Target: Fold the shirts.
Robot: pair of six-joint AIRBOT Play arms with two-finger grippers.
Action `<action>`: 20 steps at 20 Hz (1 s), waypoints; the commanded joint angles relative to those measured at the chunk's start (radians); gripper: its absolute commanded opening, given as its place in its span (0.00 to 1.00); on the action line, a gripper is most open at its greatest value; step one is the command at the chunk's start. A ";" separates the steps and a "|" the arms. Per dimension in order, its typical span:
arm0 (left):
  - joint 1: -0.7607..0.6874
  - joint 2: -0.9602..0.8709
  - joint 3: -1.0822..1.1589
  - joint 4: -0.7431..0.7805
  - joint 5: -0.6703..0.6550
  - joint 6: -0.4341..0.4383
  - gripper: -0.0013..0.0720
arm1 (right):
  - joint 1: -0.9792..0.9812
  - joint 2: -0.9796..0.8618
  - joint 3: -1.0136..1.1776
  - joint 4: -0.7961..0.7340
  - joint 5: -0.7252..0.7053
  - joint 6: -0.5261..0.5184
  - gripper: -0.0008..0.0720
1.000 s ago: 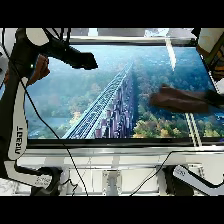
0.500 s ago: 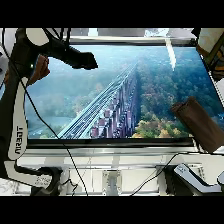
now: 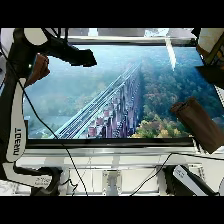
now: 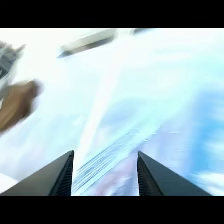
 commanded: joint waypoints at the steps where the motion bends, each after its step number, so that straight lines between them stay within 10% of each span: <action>1: 0.000 0.078 0.001 0.012 -0.073 0.000 0.56 | 0.346 0.000 -0.001 -0.177 -0.021 -0.114 0.62; 7: 0.000 0.411 0.001 0.132 -0.219 -0.027 0.55 | 0.800 0.000 -0.001 -0.829 -0.029 0.267 0.62; 8: 0.000 0.475 0.001 0.166 -0.255 -0.028 0.42 | 0.842 0.000 -0.001 -0.879 -0.031 0.304 0.62; 10: 0.000 0.596 0.001 0.260 -0.335 -0.032 0.17 | 0.890 0.000 -0.001 -0.911 -0.049 0.334 0.62; 20: 0.000 1.012 -0.045 0.533 -0.480 -0.135 0.17 | 0.906 0.000 0.000 -0.893 -0.200 0.347 0.62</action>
